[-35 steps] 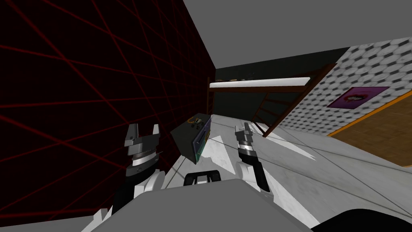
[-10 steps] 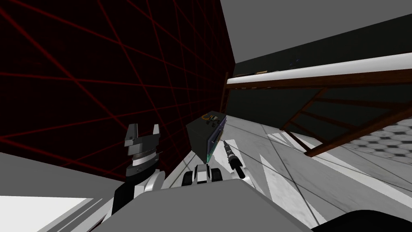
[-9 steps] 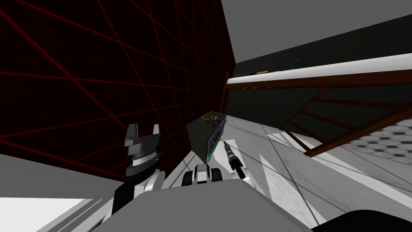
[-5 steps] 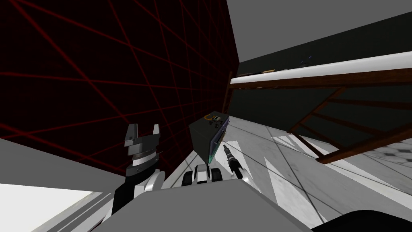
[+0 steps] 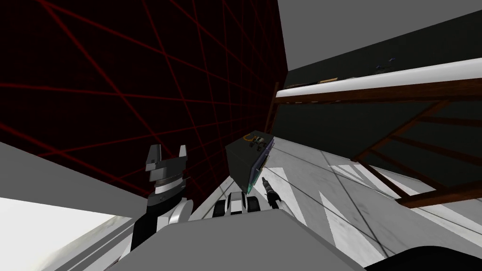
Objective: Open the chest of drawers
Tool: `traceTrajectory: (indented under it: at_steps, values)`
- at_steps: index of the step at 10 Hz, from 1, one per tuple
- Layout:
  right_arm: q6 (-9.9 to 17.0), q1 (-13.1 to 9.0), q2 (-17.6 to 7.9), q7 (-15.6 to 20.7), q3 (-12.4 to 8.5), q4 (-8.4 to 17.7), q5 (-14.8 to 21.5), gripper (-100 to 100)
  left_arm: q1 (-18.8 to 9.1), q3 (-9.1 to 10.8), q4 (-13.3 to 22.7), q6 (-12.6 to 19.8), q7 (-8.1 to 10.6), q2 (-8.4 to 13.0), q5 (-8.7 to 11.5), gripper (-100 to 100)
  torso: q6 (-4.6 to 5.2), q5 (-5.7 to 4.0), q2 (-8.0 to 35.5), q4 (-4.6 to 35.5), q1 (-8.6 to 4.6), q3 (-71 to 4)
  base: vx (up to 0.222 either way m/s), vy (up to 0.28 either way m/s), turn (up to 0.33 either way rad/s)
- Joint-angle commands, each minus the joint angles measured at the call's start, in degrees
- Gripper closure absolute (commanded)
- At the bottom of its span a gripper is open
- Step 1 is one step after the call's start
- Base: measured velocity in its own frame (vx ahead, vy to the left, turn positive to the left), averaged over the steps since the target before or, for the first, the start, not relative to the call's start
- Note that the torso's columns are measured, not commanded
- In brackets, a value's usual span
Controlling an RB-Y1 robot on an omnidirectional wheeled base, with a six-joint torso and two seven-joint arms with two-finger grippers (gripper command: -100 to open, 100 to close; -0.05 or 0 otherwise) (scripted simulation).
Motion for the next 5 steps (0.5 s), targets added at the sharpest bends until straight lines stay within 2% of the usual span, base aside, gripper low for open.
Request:
traceTrajectory:
  at_steps: [1,2,3,5]
  values:
    - [4.2,0.0,0.1,0.2,1.5,2.6,3.3,-100,0.0,0.00,0.0,0.0,0.00,0.0,0.0,0,-0.01,-0.02,0.0,0.0,-0.08,0.0,0.033,0.042,0.150]
    - [5.7,0.0,0.1,0.2,1.5,3.0,3.9,-100,0.0,0.00,0.0,0.0,0.00,0.0,0.0,0,-0.06,-0.03,0.0,0.0,-0.02,0.0,0.036,0.039,0.117]
    - [7.6,-0.4,0.1,0.2,2.6,5.5,6.1,-100,0.0,0.00,0.0,0.0,0.00,0.0,0.0,0,-0.02,-0.02,-0.1,0.0,-0.02,0.0,0.057,0.055,0.217]
    - [9.5,-0.4,0.1,0.2,2.6,6.4,6.9,-100,0.0,0.00,0.0,0.0,0.00,0.0,0.0,0,0.01,0.00,-0.1,0.0,-0.01,-0.1,0.035,0.034,0.016]
